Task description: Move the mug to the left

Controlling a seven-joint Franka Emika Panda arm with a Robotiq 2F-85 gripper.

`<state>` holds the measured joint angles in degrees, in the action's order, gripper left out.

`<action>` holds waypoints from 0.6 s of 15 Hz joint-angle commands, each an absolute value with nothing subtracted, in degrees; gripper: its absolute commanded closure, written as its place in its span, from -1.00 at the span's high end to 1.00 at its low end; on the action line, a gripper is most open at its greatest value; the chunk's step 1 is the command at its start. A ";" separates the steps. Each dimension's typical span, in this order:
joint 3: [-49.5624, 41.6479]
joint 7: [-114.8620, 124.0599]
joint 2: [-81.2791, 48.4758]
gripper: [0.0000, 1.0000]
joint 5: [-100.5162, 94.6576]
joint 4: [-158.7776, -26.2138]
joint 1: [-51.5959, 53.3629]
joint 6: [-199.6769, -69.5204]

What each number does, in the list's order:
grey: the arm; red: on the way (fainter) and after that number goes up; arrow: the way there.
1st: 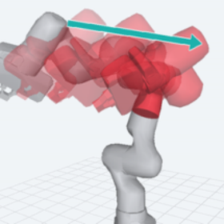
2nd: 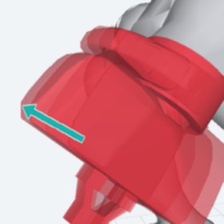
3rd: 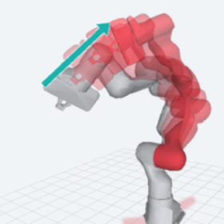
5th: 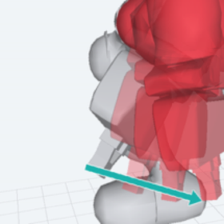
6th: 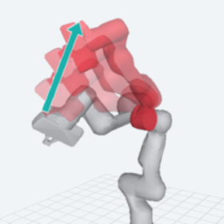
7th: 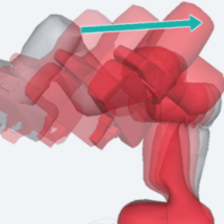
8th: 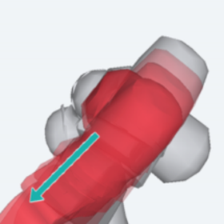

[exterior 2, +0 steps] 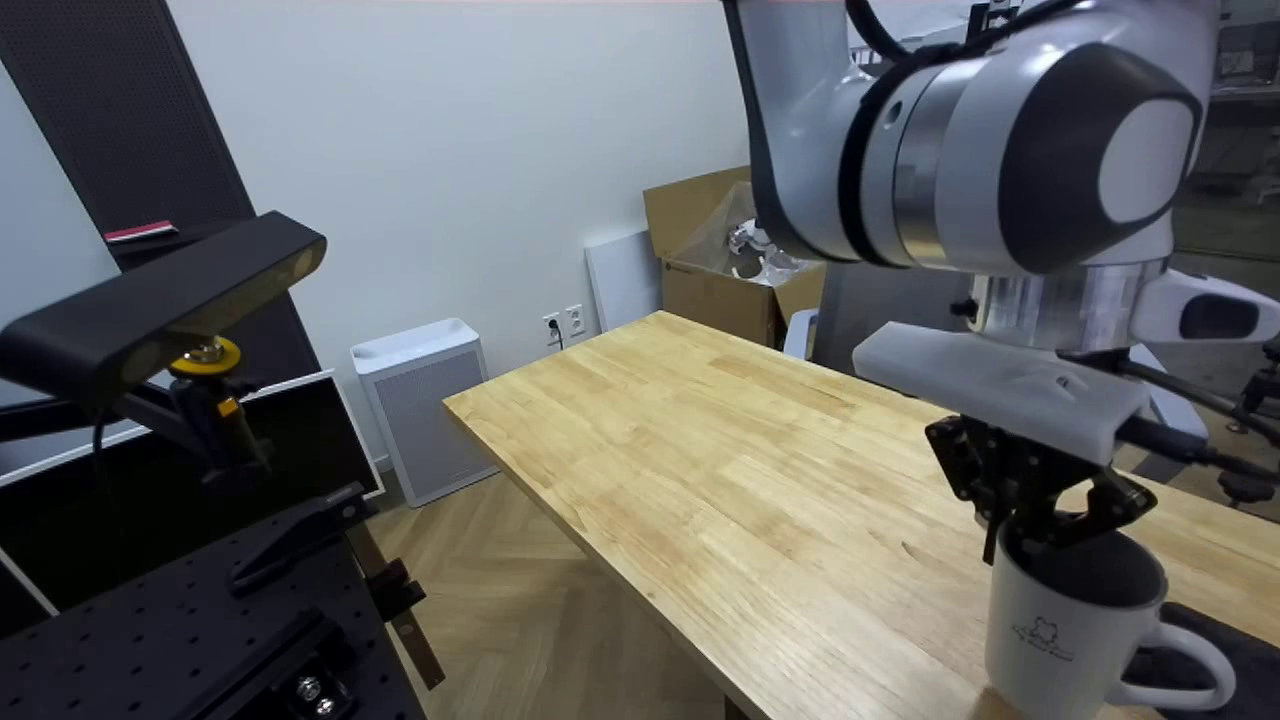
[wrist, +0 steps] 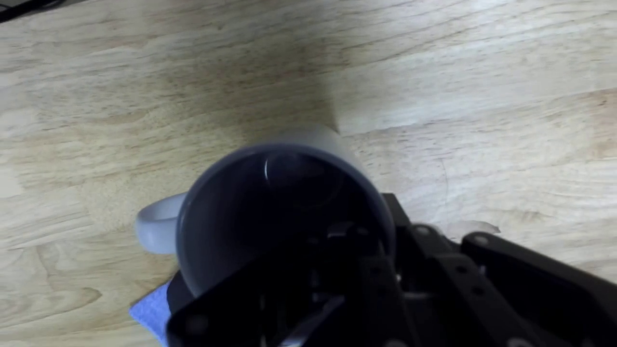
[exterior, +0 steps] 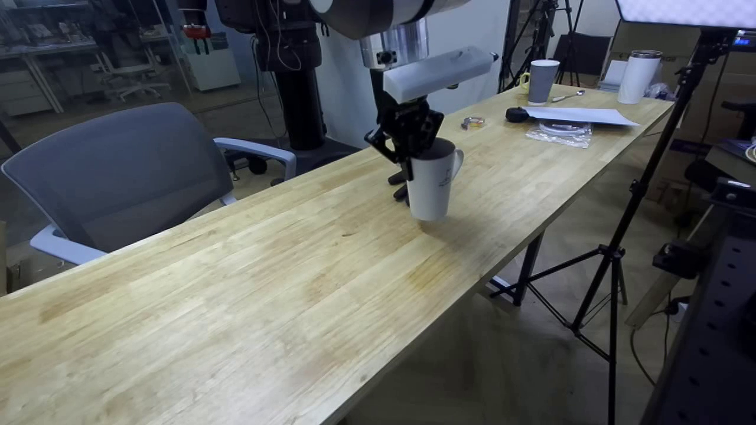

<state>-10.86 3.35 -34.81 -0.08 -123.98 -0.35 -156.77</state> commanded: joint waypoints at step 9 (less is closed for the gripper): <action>-8.98 4.98 -29.97 -0.95 -0.99 -122.53 -1.09 -153.59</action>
<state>-10.47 4.14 -31.14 -1.02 -123.69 -0.13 -155.38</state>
